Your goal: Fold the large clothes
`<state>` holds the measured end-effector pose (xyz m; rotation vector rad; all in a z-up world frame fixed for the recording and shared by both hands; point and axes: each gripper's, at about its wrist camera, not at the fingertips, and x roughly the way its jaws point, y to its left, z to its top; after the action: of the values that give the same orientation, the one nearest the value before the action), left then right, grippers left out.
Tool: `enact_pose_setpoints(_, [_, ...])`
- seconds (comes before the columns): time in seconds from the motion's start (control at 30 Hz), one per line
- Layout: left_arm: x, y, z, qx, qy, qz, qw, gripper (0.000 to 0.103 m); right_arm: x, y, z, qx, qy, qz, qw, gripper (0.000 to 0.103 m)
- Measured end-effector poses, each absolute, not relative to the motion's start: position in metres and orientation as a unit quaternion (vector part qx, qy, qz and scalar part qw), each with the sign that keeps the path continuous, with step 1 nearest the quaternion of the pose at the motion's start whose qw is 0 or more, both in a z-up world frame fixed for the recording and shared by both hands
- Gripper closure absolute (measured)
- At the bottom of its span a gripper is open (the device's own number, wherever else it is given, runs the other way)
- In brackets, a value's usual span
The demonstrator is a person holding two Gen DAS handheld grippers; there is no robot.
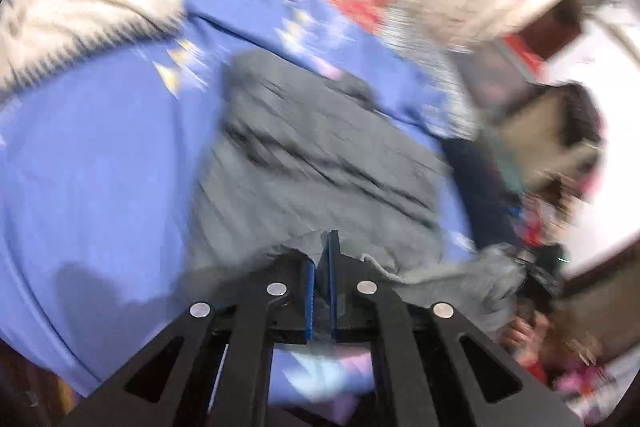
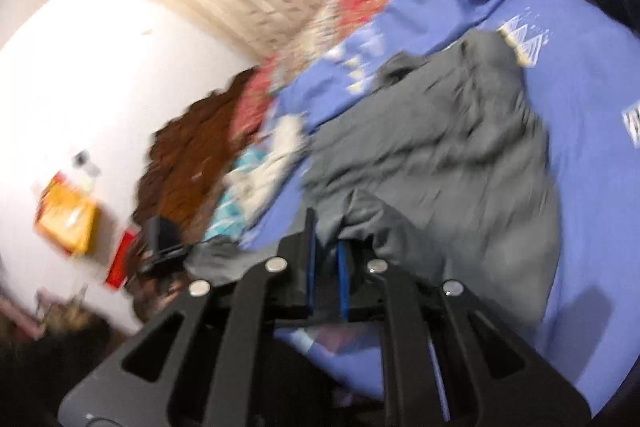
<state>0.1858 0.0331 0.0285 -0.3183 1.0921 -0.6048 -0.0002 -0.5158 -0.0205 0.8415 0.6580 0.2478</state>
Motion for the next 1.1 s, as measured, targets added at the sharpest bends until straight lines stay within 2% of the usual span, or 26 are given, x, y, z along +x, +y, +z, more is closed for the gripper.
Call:
enact_pose_setpoints(0.03, [0.210, 0.016, 0.024, -0.124, 0.519, -0.247, 0.809, 0.072, 0.020, -0.524, -0.029, 0.401, 0.327, 0.084, 0.852, 0.091])
enact_pose_setpoints(0.1, [0.243, -0.010, 0.008, -0.071, 0.542, -0.207, 0.811, 0.068, 0.059, -0.542, -0.058, 0.419, 0.368, 0.015, 0.830, 0.063])
enact_pose_setpoints(0.17, [0.271, -0.029, -0.018, -0.009, 0.581, -0.159, 0.798, 0.068, 0.068, -0.553, -0.080, 0.472, 0.363, -0.002, 0.803, 0.056])
enact_pose_setpoints(0.23, [0.283, -0.030, -0.033, 0.006, 0.603, -0.142, 0.785, 0.068, 0.054, -0.557, -0.078, 0.490, 0.322, 0.006, 0.810, 0.049])
enact_pose_setpoints(0.27, [0.285, -0.028, -0.034, -0.003, 0.606, -0.146, 0.782, 0.068, 0.042, -0.558, -0.073, 0.488, 0.298, 0.004, 0.820, 0.027])
enact_pose_setpoints(0.3, [0.285, -0.024, -0.032, -0.012, 0.605, -0.152, 0.782, 0.068, 0.024, -0.560, -0.065, 0.477, 0.271, -0.015, 0.836, 0.013])
enact_pose_setpoints(0.4, [0.285, -0.011, -0.023, -0.031, 0.594, -0.177, 0.784, 0.068, -0.002, -0.559, -0.044, 0.410, 0.263, -0.052, 0.872, 0.013])
enact_pose_setpoints(0.57, [0.290, -0.014, -0.011, -0.040, 0.579, -0.199, 0.790, 0.067, 0.013, -0.536, -0.041, 0.296, 0.333, -0.083, 0.891, 0.016])
enact_pose_setpoints(0.63, [0.291, -0.016, -0.009, -0.041, 0.575, -0.200, 0.793, 0.065, 0.026, -0.526, -0.063, 0.292, 0.387, -0.053, 0.873, 0.053])
enact_pose_setpoints(0.67, [0.290, -0.018, -0.011, -0.035, 0.578, -0.195, 0.791, 0.065, 0.024, -0.524, -0.073, 0.286, 0.407, -0.056, 0.866, 0.093])
enact_pose_setpoints(0.7, [0.289, -0.020, -0.016, -0.022, 0.585, -0.187, 0.789, 0.064, 0.020, -0.522, -0.081, 0.286, 0.418, -0.069, 0.860, 0.098])
enact_pose_setpoints(0.87, [0.272, -0.027, -0.054, 0.053, 0.621, -0.172, 0.763, 0.064, -0.023, -0.531, -0.099, 0.328, 0.414, -0.092, 0.844, 0.099])
enact_pose_setpoints(0.97, [0.262, -0.028, -0.064, 0.071, 0.621, -0.174, 0.761, 0.064, -0.033, -0.521, -0.086, 0.295, 0.401, -0.085, 0.863, 0.097])
enact_pose_setpoints(1.03, [0.258, -0.025, -0.056, 0.074, 0.612, -0.174, 0.768, 0.064, -0.036, -0.520, -0.069, 0.273, 0.383, -0.087, 0.878, 0.082])
enact_pose_setpoints(1.1, [0.256, -0.019, -0.045, 0.068, 0.608, -0.178, 0.771, 0.063, -0.035, -0.516, -0.053, 0.263, 0.360, -0.089, 0.891, 0.042])
